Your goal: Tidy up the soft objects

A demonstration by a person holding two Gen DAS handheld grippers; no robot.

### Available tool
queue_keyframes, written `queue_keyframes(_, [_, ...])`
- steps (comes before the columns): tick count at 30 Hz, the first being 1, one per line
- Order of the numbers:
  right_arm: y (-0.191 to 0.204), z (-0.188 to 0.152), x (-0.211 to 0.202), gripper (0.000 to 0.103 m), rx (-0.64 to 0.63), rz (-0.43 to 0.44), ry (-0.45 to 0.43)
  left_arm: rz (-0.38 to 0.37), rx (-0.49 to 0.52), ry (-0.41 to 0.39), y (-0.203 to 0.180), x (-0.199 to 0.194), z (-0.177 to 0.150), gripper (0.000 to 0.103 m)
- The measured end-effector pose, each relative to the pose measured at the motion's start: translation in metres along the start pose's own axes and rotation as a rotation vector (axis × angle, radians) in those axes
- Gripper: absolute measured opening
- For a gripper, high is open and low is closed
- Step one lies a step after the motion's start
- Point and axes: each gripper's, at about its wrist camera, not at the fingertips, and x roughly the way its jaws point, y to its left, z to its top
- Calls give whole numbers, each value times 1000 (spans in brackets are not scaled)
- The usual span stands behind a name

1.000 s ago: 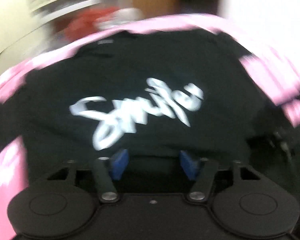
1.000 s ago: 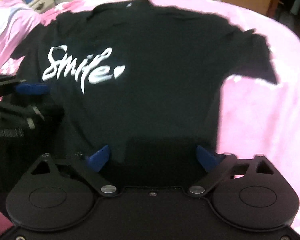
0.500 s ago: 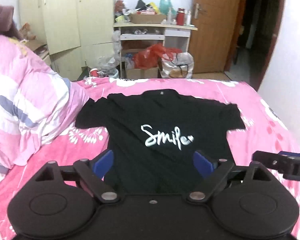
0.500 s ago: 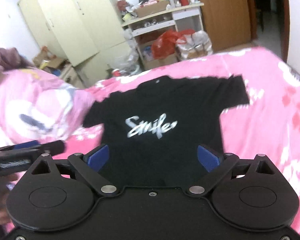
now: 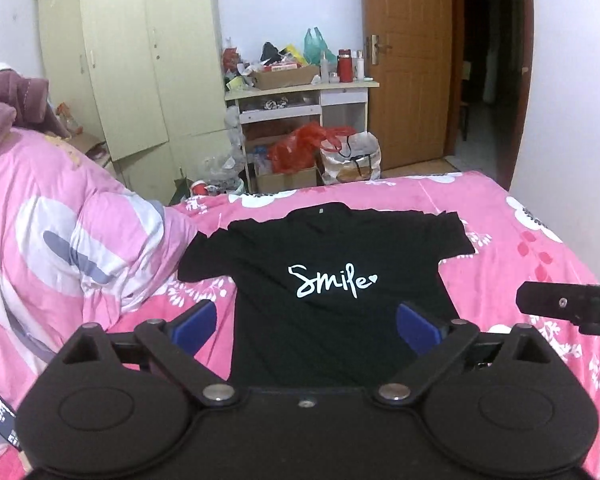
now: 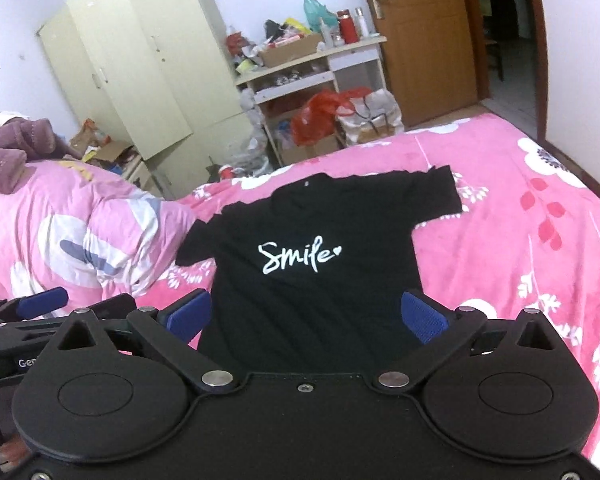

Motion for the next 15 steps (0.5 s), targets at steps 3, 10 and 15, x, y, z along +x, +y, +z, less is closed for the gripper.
queue_keyframes(3, [4, -2, 0, 103, -18, -8, 12, -8, -18, 13, 2, 4, 0, 97])
queue_keyframes(10, [9, -6, 3, 103, -32, -9, 36, -1, -21, 32, 6, 9, -8, 97])
queue_keyframes(15, [10, -9, 5, 103, -36, -20, 51, -1, -17, 31, 8, 9, -9, 97])
